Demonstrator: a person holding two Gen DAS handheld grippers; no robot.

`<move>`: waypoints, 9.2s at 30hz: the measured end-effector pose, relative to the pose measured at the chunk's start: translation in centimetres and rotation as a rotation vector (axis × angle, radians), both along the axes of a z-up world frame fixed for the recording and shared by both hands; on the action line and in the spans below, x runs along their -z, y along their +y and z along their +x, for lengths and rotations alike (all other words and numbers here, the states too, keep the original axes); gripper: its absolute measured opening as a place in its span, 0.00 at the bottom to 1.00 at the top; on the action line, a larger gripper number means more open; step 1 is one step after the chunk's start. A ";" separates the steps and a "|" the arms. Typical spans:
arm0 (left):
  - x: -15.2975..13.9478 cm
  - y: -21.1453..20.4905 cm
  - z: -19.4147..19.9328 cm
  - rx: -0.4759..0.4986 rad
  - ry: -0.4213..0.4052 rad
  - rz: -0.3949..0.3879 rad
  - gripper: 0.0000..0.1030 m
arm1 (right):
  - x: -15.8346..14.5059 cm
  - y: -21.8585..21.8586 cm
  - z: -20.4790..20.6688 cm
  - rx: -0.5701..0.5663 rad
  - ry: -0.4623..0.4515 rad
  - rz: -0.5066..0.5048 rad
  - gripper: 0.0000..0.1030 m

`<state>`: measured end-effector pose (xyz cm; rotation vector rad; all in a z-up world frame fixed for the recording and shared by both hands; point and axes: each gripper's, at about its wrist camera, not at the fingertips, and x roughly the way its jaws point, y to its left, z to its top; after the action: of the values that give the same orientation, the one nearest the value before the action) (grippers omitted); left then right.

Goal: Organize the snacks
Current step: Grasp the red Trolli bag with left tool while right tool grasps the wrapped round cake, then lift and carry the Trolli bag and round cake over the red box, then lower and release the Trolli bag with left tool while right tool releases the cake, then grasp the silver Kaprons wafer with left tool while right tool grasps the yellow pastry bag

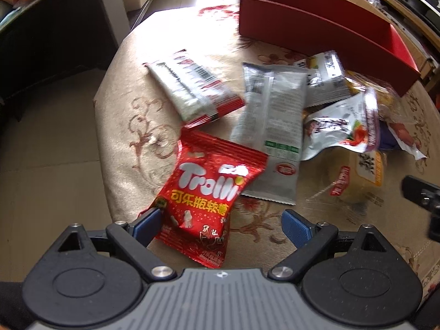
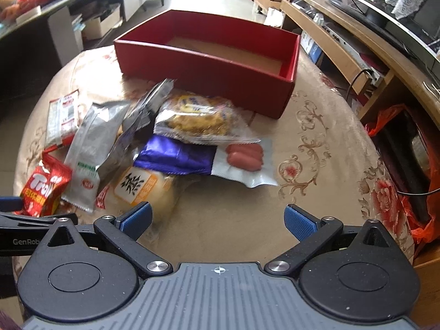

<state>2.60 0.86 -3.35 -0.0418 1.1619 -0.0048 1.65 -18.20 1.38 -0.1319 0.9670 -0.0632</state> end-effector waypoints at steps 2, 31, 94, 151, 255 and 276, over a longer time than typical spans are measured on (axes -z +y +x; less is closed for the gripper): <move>-0.1 0.4 0.1 -0.008 -0.003 -0.025 0.88 | -0.2 -0.2 0.0 -0.002 -0.003 0.023 1.00; 0.5 1.1 0.9 0.183 0.016 0.010 0.65 | 0.5 -0.9 1.2 0.025 0.068 0.181 1.00; -0.1 -1.7 -5.1 0.189 0.024 -0.005 0.47 | 3.7 1.7 -4.9 -0.164 0.219 0.094 0.62; -11.7 -9.6 14.2 0.117 -0.284 -0.060 0.43 | -6.6 -4.7 11.3 0.042 -0.146 0.201 0.61; -3.4 -8.3 14.8 0.109 0.002 -0.159 0.61 | -1.3 -3.2 10.4 0.026 0.056 0.097 0.81; -1.2 -6.6 15.6 0.009 0.080 -0.271 0.60 | -0.7 -3.7 10.9 0.011 0.099 0.096 0.81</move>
<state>18.24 -5.78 -2.11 -0.2788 1.2351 -0.1697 12.58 -21.91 2.10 -0.0417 1.0682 -0.0209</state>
